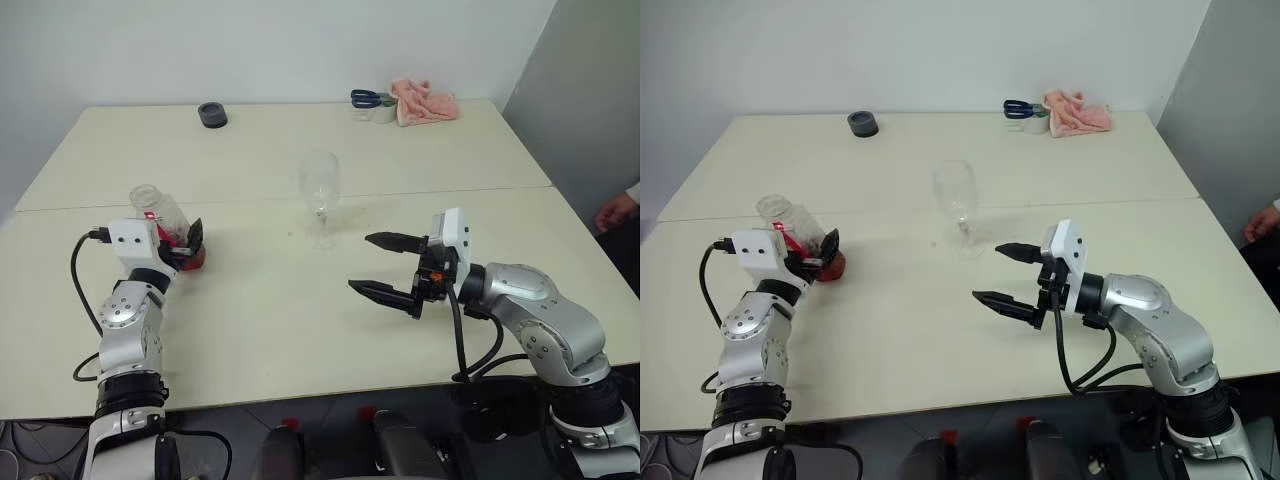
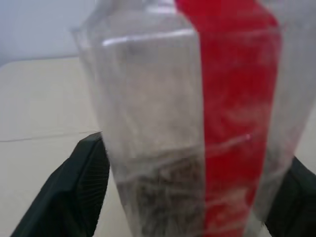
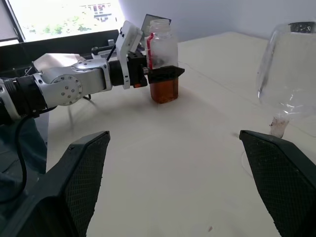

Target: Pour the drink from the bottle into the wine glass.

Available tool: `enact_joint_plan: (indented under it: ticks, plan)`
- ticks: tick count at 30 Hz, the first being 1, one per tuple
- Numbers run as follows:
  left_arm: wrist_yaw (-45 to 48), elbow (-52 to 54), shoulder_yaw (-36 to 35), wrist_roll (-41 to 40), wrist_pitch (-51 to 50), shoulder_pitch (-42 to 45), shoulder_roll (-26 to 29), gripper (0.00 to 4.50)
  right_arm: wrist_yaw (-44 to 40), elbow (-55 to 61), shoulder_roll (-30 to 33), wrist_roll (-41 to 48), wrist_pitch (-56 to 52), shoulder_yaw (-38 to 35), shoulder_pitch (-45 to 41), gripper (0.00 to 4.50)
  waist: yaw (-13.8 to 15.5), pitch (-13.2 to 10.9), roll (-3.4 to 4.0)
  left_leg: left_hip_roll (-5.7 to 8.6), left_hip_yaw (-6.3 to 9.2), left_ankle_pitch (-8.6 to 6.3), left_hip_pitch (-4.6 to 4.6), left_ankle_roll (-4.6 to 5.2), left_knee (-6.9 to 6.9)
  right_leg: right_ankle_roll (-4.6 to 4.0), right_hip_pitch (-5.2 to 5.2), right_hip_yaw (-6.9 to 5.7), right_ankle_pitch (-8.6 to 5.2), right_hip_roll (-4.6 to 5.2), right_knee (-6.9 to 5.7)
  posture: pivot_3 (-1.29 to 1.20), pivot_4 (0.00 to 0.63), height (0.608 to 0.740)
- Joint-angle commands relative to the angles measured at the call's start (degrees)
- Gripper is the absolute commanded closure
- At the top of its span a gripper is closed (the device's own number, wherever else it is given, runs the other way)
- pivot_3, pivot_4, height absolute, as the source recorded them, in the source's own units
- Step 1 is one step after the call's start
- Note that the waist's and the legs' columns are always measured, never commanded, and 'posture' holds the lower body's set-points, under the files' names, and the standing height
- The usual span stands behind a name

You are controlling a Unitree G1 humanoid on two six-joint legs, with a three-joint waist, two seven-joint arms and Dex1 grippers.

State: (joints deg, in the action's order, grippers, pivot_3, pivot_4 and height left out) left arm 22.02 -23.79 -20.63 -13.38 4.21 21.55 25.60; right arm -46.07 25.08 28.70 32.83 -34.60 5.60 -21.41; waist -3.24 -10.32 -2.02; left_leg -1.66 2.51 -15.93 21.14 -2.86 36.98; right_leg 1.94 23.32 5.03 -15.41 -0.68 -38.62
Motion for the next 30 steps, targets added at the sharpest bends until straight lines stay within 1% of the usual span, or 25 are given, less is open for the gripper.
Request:
enact_joint_plan:
  ticks: [1,4,5,9,13,15,17,22,24,26,30]
  plan:
    - [0.6,-1.6,-0.4,-0.2,2.7,0.9,1.1,1.84,0.8,2.6,0.1,1.2,0.1,-1.6,-0.1,0.00,0.0,0.0,0.00,0.00,0.01,0.00,0.01,0.00,0.00,0.00,0.00,-0.01,0.00,0.00,0.01,0.00,0.150,0.740]
    - [0.5,-2.0,-0.4,-0.4,3.3,0.6,1.0,2.72,1.4,2.8,0.0,1.1,0.2,-1.6,0.0,0.00,0.0,0.0,0.00,0.00,0.04,0.00,0.02,0.00,0.00,0.00,0.00,-0.04,0.00,0.02,0.01,0.00,0.150,0.740]
    - [0.3,-2.0,-0.3,-0.2,3.4,0.4,1.0,2.85,1.6,2.6,-0.1,0.9,0.5,-1.6,0.0,0.00,0.0,0.0,0.00,0.00,0.04,0.00,0.01,0.00,0.00,0.00,0.00,-0.04,0.00,0.02,0.00,0.00,0.150,0.740]
    - [-0.4,-0.8,1.9,2.2,2.3,1.9,2.0,2.88,5.3,1.5,-1.8,-2.0,2.9,-1.7,-1.1,0.00,0.0,0.0,0.00,0.00,0.09,0.00,0.01,0.00,0.01,0.01,0.00,-0.08,0.00,0.01,-0.05,0.00,0.150,0.740]
    - [1.3,-2.1,6.7,5.9,1.9,9.7,4.4,2.88,11.5,-2.3,-5.2,-7.2,7.5,-2.7,-4.5,0.00,0.1,0.0,-0.01,0.02,0.29,0.03,0.13,-0.04,0.08,0.03,0.02,-0.28,0.01,0.00,-0.09,0.00,0.150,0.740]
    - [2.3,-5.3,9.0,7.4,2.4,15.9,5.2,2.88,14.4,-5.0,-6.8,-10.0,10.0,-3.4,-6.2,0.00,0.5,0.0,-0.02,0.02,0.50,0.06,0.38,-0.08,0.20,0.01,0.13,-0.53,0.09,0.00,-0.09,0.00,0.150,0.740]
    - [4.2,-9.3,11.6,9.4,3.8,21.7,5.7,2.88,15.4,-7.7,-7.7,-11.9,12.2,-3.6,-7.5,0.00,0.9,0.0,-0.01,0.01,0.82,0.08,0.82,-0.12,0.46,-0.10,0.34,-0.90,0.18,0.00,-0.11,0.00,0.150,0.740]
    - [9.7,-21.7,17.6,14.1,8.8,34.7,6.3,2.88,16.2,-13.8,-9.6,-13.6,16.2,-4.5,-11.1,0.00,1.4,0.0,0.03,0.06,0.83,0.08,0.89,-0.11,0.53,-0.17,0.36,-0.95,0.21,0.02,-0.17,0.00,0.150,0.740]
    - [10.6,-26.2,19.9,16.4,11.8,38.4,6.7,2.88,16.2,-15.4,-10.3,-14.3,17.6,-4.5,-12.2,0.00,1.2,0.0,0.04,0.06,0.81,0.07,0.99,-0.11,0.50,-0.18,0.47,-0.94,0.21,0.03,-0.19,0.00,0.150,0.740]
    - [11.1,-29.7,21.3,18.0,14.3,40.9,7.1,2.88,16.2,-16.3,-10.8,-14.4,18.4,-4.3,-12.9,0.00,1.1,0.0,0.04,0.06,0.79,0.07,1.30,-0.10,0.51,-0.22,0.81,-0.93,0.23,0.03,-0.26,0.00,0.150,0.740]
    - [12.1,-35.0,24.2,21.4,18.3,45.4,7.7,2.88,15.7,-16.5,-11.7,-14.4,19.2,-3.8,-13.6,0.00,1.0,-0.1,0.07,0.03,0.87,0.08,1.72,-0.12,0.64,-0.27,1.14,-1.02,0.25,0.03,-0.32,0.00,0.150,0.740]
